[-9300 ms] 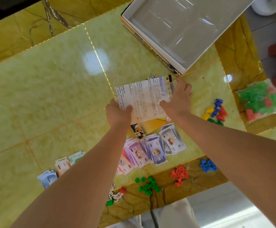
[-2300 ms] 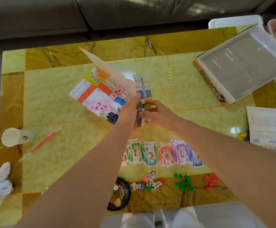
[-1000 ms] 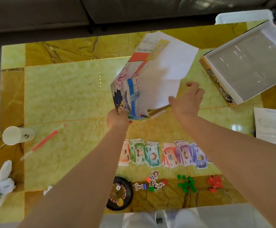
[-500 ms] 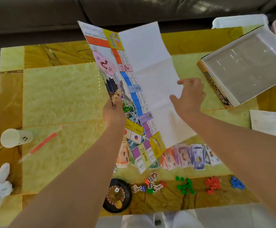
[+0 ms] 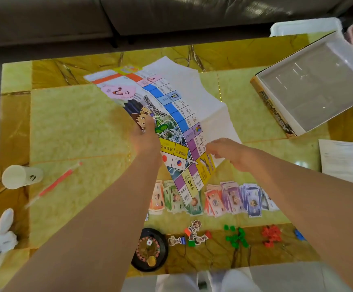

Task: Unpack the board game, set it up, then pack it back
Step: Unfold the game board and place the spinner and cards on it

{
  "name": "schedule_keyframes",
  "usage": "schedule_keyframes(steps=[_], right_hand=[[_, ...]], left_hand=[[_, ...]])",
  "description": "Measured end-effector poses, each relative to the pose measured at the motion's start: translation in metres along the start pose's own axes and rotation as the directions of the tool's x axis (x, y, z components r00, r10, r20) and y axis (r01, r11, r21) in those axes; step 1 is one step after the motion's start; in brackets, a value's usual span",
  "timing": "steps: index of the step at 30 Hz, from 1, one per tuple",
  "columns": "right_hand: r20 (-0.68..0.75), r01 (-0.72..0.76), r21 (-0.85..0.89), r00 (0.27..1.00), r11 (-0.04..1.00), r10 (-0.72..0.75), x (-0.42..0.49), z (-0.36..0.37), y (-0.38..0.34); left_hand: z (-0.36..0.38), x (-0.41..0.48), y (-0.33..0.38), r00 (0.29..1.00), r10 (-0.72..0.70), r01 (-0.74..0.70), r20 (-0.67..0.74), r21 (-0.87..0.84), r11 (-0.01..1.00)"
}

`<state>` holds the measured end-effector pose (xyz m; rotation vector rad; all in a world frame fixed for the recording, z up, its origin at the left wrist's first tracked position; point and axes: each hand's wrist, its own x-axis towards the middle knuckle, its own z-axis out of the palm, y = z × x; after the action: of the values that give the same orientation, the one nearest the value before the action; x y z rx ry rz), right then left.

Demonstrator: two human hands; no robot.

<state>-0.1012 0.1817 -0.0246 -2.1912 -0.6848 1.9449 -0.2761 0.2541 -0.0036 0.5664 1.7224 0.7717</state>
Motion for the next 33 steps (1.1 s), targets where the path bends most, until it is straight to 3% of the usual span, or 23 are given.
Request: schedule_keyframes(steps=[8,11,16,18,20,23,25,27,30,32,33], right_hand=[[-0.066,-0.064,0.348,0.994,0.935,0.093,-0.002,0.001,0.009],[-0.051,-0.017,0.379,0.998,0.925,0.039,-0.002,-0.001,0.012],[0.133,0.020,0.395,0.988,0.918,-0.079,-0.004,-0.007,0.013],[0.127,0.036,0.540,0.984,0.841,-0.124,-0.007,-0.005,0.007],[0.105,0.026,0.716,0.984,0.697,-0.145,-0.010,-0.005,-0.003],[0.082,0.029,0.855,0.978,0.518,-0.192,-0.015,-0.003,-0.022],[0.054,0.047,0.900,0.975,0.433,-0.218,-0.017,-0.003,-0.034],[0.024,0.063,0.939,0.969,0.339,-0.247,-0.018,-0.001,-0.043],[-0.009,0.080,0.967,0.960,0.242,-0.279,-0.017,0.001,-0.050],[-0.021,0.086,0.972,0.958,0.220,-0.286,-0.014,0.002,-0.051],[-0.021,0.086,0.973,0.958,0.216,-0.285,-0.013,0.002,-0.051]], left_hand=[[-0.001,0.003,-0.008,0.992,-0.120,0.115,-0.038,-0.099,0.988],[0.000,0.004,-0.009,0.991,-0.122,0.117,-0.055,-0.084,0.990],[-0.001,0.001,-0.002,0.974,-0.225,0.223,-0.025,-0.082,0.971],[0.001,-0.002,0.004,0.958,-0.269,0.285,0.095,-0.247,0.926],[0.002,-0.007,0.006,0.954,-0.231,0.289,0.191,-0.378,0.880],[0.000,-0.008,0.003,0.920,-0.218,0.316,0.325,-0.288,0.904],[-0.002,-0.011,-0.002,0.867,-0.319,0.384,0.383,-0.106,0.917],[-0.002,-0.012,-0.008,0.770,-0.513,0.470,0.379,0.206,0.858],[-0.002,-0.023,-0.017,0.455,-0.797,0.627,0.398,0.493,0.604],[0.001,-0.030,-0.022,0.255,-0.814,0.693,0.522,0.489,0.530],[0.004,-0.036,-0.023,0.218,-0.785,0.717,0.580,0.451,0.532]])
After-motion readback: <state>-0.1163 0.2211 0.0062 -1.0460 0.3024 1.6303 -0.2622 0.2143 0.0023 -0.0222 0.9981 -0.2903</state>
